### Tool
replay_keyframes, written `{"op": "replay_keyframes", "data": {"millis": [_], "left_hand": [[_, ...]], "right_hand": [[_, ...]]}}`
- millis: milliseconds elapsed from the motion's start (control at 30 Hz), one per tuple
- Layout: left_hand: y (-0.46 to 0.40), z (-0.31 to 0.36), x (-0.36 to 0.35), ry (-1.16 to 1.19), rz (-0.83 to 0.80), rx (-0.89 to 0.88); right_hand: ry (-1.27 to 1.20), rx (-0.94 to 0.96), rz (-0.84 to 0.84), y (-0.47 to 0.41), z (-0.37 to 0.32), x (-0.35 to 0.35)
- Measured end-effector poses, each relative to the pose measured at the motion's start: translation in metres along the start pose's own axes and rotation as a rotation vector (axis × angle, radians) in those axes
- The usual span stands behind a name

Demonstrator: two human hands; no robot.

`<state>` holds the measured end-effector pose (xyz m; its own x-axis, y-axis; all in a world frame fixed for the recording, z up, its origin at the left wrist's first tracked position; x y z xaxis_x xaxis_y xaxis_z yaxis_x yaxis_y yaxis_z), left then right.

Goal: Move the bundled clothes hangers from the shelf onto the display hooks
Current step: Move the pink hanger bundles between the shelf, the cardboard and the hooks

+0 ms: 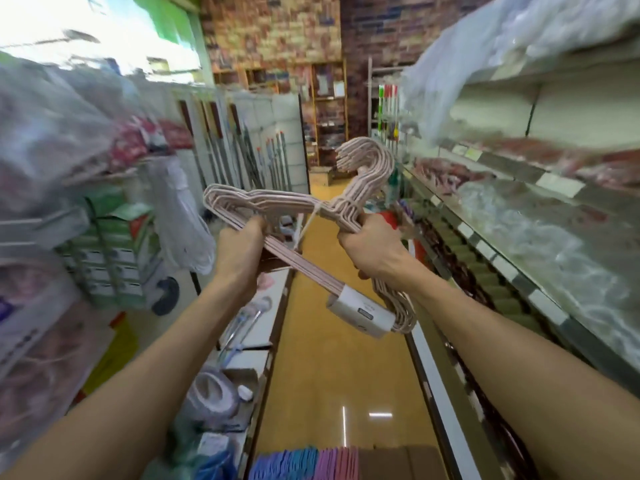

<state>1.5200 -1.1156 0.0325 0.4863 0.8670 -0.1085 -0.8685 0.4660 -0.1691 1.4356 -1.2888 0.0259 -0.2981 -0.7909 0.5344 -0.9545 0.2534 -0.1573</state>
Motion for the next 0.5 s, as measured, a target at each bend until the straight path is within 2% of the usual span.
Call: {"op": "replay_keyframes", "data": {"millis": [267,500], "left_hand": [[0.062,0.053,0.039,0.024,0.199,-0.101],[0.142,0.084,0.070,-0.068,0.427,-0.173]], "right_hand": [[0.001,0.168,-0.141,0.005,-0.062,-0.026],[0.010,0.368,-0.295,0.032,-0.118,-0.060]]}}
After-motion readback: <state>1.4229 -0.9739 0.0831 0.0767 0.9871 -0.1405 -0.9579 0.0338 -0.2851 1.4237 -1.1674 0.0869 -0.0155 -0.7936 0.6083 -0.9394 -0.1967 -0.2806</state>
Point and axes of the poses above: each hand's wrist, its own y-axis away from the middle knuckle, its own x-axis out of the back of the hand, z = x × y, the point moved 4 cm from there along -y, towards the middle knuckle, and after that the axes turned 15 degrees about -z, right-handed, at the moved point
